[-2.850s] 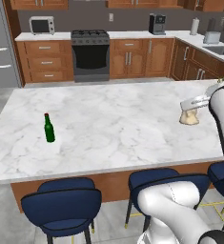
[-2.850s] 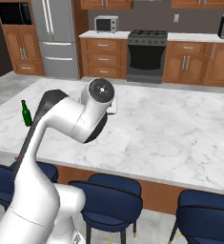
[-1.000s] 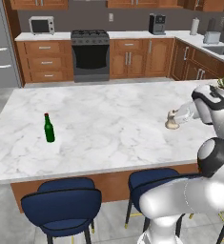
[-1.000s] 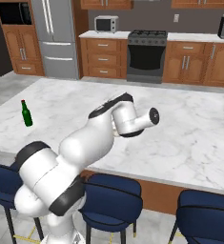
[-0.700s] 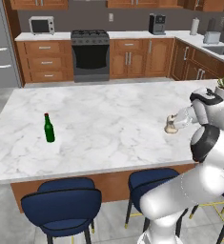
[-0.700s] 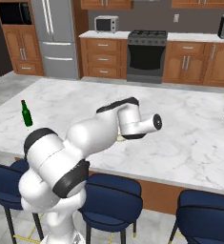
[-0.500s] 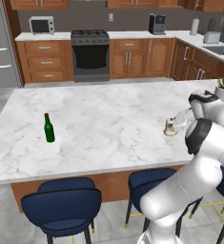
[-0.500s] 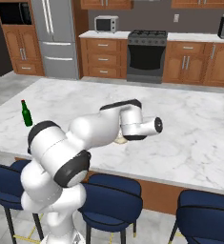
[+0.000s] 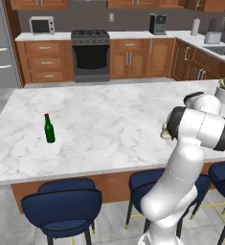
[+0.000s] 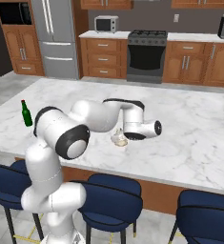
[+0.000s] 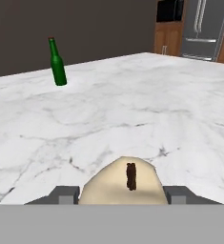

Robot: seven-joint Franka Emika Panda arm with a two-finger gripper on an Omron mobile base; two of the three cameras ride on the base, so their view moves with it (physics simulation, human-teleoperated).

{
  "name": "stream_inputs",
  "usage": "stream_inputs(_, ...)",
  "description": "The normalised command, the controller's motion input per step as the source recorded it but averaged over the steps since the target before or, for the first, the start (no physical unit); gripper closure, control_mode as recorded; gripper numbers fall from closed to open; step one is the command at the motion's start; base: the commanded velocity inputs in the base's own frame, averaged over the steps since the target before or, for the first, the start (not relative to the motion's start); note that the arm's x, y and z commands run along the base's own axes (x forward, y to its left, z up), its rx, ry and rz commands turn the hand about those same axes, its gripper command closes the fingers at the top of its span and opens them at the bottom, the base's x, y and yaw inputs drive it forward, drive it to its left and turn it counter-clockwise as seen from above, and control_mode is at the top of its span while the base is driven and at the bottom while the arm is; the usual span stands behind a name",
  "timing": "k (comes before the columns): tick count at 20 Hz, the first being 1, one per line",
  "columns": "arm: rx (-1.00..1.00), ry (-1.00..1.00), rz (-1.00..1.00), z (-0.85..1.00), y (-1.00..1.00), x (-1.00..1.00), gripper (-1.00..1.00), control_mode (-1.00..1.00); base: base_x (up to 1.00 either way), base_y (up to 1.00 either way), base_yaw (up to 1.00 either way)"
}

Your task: Get the candle and the beer from the cabinet and move them to the dining counter.

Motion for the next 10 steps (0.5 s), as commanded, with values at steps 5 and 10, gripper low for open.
stream_inputs(5, 0.0, 0.0, 0.05, -0.29, 0.0, 0.32, 1.0, -1.0, 0.0, 0.0, 0.0)
stream_inputs(10, 0.0, 0.0, 0.04, -0.25, 0.0, 0.39, 1.0, -1.0, 0.0, 0.0, 0.0)
